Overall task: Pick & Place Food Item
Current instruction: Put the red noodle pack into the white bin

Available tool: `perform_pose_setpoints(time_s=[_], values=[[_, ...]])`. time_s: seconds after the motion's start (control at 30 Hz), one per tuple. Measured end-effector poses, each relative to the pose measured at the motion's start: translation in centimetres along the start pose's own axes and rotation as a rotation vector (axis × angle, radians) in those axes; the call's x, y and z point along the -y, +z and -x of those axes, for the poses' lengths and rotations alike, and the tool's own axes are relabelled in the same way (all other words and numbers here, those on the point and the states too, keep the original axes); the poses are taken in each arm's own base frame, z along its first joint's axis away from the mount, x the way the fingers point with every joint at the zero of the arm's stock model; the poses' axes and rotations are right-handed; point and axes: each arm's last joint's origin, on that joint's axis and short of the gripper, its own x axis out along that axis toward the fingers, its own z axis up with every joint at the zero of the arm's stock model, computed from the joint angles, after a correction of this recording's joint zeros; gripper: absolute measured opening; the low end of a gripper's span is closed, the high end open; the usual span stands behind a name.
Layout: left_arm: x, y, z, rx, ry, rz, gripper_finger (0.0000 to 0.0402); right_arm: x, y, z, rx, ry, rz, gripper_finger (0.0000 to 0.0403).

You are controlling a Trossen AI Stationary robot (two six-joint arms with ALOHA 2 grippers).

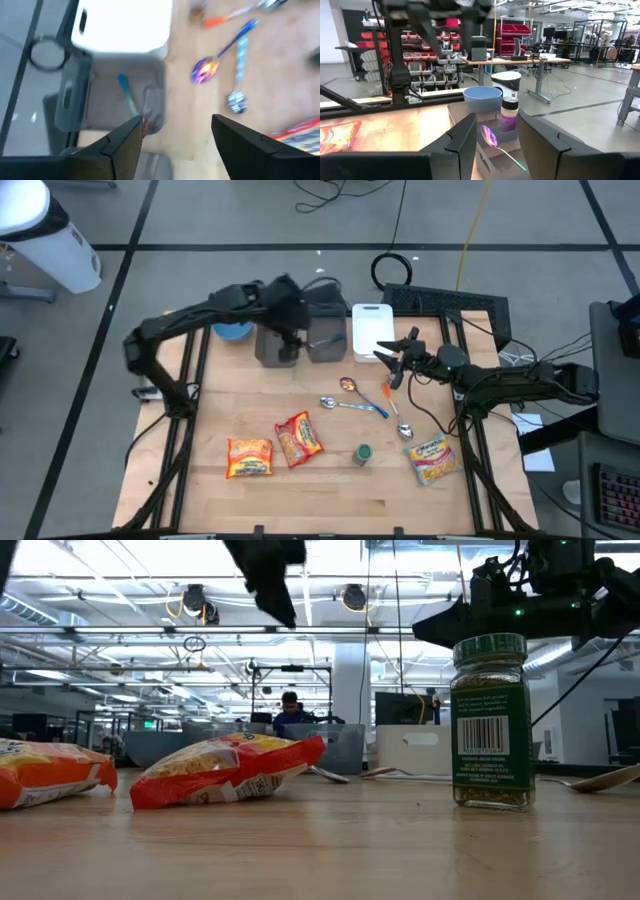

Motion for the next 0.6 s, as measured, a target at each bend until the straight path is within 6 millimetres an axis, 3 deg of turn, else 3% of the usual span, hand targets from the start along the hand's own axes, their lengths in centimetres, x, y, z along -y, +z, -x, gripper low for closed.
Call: perform_pose_setpoints(time_s=[0.13, 0.23, 0.43, 0.6], values=[[1.4, -1.9, 2.9, 0.190, -0.059, -0.002, 0.0229, 0.0, 0.3, 0.0, 0.029, 0.000, -0.028, 0.0132], [2.6, -3.9, 3.8, 0.331, -0.100, 0.000, 0.0223, 0.0, 0.4, 0.0, 0.038, 0.000, -0.027, 0.0132], [5.0, -8.1, 3.0, 0.514, -0.146, 0.038, 0.0227, 0.0, 0.4, 0.0, 0.044, 0.002, -0.034, 0.0132], [6.8, -11.5, 0.9, 0.633, -0.186, 0.073, 0.0223, -0.1, 0.4, 0.0, 0.035, 0.051, -0.083, 0.0132]])
